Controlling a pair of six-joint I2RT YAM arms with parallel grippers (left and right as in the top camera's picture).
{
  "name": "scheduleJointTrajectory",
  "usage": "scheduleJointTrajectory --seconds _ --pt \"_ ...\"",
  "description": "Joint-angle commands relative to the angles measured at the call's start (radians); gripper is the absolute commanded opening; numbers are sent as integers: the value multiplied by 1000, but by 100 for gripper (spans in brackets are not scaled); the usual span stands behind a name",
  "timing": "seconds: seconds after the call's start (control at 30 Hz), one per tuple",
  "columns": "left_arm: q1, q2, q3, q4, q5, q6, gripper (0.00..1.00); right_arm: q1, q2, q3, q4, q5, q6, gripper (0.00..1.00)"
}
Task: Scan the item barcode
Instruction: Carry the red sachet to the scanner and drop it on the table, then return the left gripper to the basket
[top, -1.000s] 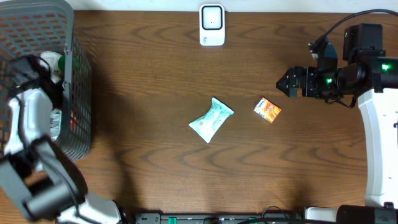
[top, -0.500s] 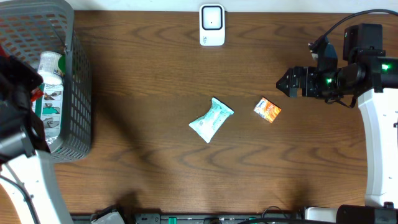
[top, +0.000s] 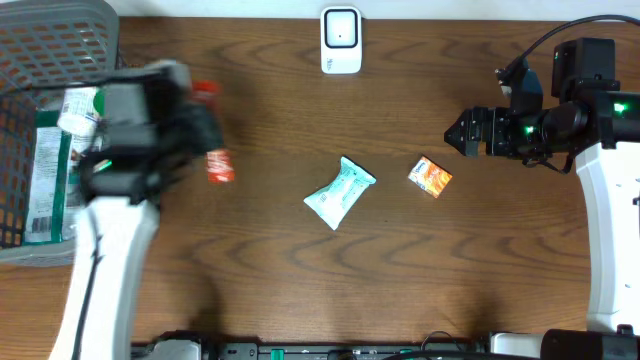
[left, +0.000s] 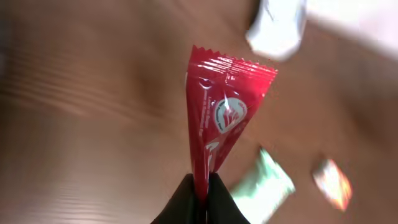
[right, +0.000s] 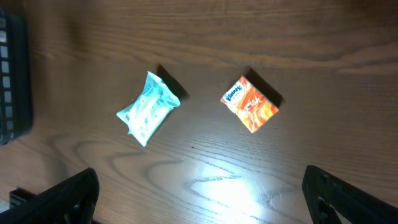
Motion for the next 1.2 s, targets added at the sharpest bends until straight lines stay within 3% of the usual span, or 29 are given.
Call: scheduleJointTrajectory --seconds 0.0,0.2,0.33,0.53,0.57,0.63,0.7,0.8,0.93,1.03,1.17 --pt "-124 99 -17 6 150 14 7 2 -1 18 0 -4 6 99" --pt "-298 312 -17 73 407 18 7 2 -1 18 0 -5 6 99" --pt "-367 443 -17 204 633 20 7 2 -1 18 0 -5 6 99" --pt "-438 577 -17 357 653 20 8 2 -1 18 0 -5 6 99" --pt "-444 590 -17 367 652 20 12 2 -1 18 0 -5 6 99" --pt "-453 606 -17 385 652 20 45 2 -1 18 0 -4 6 99" --pt "-453 601 -17 387 621 19 68 2 -1 18 0 -5 6 99" --pt "-447 564 -13 383 547 19 79 2 -1 18 0 -5 6 99" --pt "-447 467 -6 376 404 20 78 2 -1 18 0 -5 6 99" --pt "-448 360 -4 349 223 21 59 2 -1 18 0 -5 6 99" --pt "-435 222 31 243 -3 65 51 2 -1 18 0 -5 6 99"
